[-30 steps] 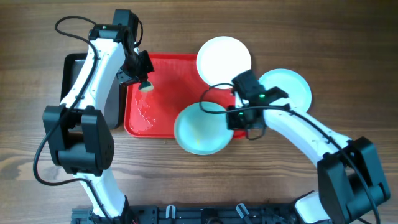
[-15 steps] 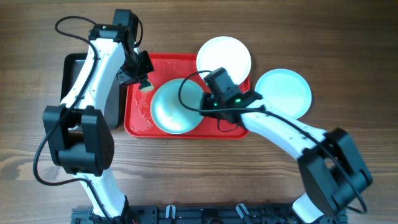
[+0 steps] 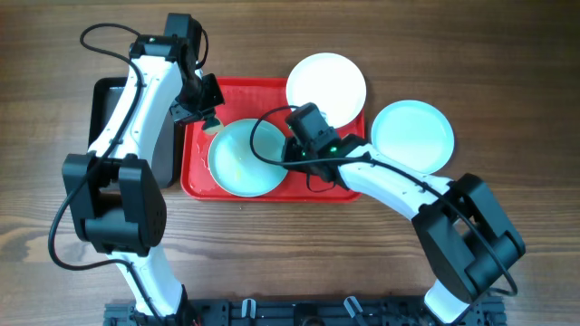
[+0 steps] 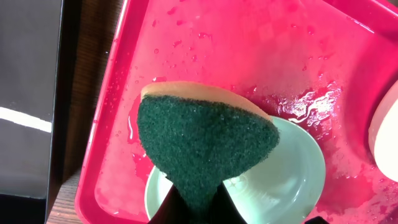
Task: Clean dirty plates on tray and stack at the side
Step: 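Drag the plate left toward the sponge with the right gripper, then scrub the held light-blue plate with the sponge, left gripper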
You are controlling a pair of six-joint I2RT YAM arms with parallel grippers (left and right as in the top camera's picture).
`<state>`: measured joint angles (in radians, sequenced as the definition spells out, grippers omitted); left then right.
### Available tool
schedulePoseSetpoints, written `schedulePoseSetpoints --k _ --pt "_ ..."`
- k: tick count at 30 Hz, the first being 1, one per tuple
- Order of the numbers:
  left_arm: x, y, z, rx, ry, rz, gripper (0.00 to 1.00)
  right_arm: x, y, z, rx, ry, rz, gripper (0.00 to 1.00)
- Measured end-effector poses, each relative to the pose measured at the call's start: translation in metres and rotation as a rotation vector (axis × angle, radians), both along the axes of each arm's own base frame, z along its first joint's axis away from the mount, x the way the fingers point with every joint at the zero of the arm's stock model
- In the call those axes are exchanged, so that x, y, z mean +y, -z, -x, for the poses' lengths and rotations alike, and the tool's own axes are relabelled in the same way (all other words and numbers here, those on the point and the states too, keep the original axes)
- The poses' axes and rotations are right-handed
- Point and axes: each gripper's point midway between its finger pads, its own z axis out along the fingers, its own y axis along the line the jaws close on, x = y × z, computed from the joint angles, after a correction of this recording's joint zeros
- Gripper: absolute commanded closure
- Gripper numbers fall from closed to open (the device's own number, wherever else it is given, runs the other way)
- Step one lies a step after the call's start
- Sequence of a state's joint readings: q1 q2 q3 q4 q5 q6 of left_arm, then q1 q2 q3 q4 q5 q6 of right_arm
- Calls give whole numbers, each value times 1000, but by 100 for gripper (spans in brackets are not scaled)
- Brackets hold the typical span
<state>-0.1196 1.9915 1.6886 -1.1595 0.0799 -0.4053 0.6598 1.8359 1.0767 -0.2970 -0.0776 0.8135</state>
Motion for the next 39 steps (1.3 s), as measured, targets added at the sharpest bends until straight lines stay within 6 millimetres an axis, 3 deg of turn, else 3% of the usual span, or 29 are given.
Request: schedulePoseSetpoints --k 9,12,19,30,39 --pt "0 0 0 0 0 0 96 5 20 -11 50 -57 10 88" --pt "0 1 0 0 -2 0 96 11 25 -12 64 -90 9 94" --pt "0 7 3 12 -12 0 96 15 21 -19 34 -100 -3 96" --pt "0 7 2 7 -13 0 96 14 16 -35 6 41 -30 96" --pt "0 7 0 -8 79 -8 96 16 16 -36 -21 -19 -19 96"
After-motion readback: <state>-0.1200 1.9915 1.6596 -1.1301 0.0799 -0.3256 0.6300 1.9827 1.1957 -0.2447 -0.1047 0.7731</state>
